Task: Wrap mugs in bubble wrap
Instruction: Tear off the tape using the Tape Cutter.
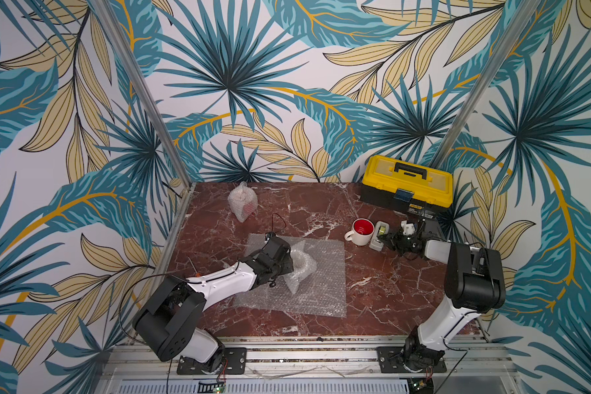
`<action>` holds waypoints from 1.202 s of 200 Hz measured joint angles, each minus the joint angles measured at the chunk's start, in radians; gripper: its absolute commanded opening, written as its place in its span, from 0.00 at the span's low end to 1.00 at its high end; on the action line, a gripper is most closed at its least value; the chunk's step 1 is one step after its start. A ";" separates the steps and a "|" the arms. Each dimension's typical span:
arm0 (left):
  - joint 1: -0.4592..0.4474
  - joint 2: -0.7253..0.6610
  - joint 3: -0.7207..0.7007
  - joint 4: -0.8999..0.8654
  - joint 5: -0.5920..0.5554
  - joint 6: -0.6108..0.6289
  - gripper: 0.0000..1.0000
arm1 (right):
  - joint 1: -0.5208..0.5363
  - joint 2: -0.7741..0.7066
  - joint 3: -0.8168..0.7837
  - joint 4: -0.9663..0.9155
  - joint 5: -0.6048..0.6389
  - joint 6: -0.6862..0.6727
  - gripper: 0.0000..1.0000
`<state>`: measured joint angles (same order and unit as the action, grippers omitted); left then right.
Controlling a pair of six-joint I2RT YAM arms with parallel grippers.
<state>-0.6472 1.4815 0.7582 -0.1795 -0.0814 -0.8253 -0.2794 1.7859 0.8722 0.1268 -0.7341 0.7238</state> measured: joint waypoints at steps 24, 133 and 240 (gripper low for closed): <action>0.000 0.000 0.000 0.000 0.000 0.000 0.54 | 0.000 -0.025 -0.039 0.066 -0.018 0.029 0.00; 0.000 0.013 0.008 0.004 0.000 0.000 0.54 | 0.000 -0.108 -0.125 0.119 -0.071 0.035 0.00; 0.000 0.017 0.011 0.003 0.000 0.000 0.54 | 0.001 -0.202 -0.159 0.056 -0.071 0.014 0.00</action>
<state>-0.6472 1.4982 0.7692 -0.1761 -0.0814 -0.8253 -0.2787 1.5841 0.7128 0.1829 -0.8051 0.7376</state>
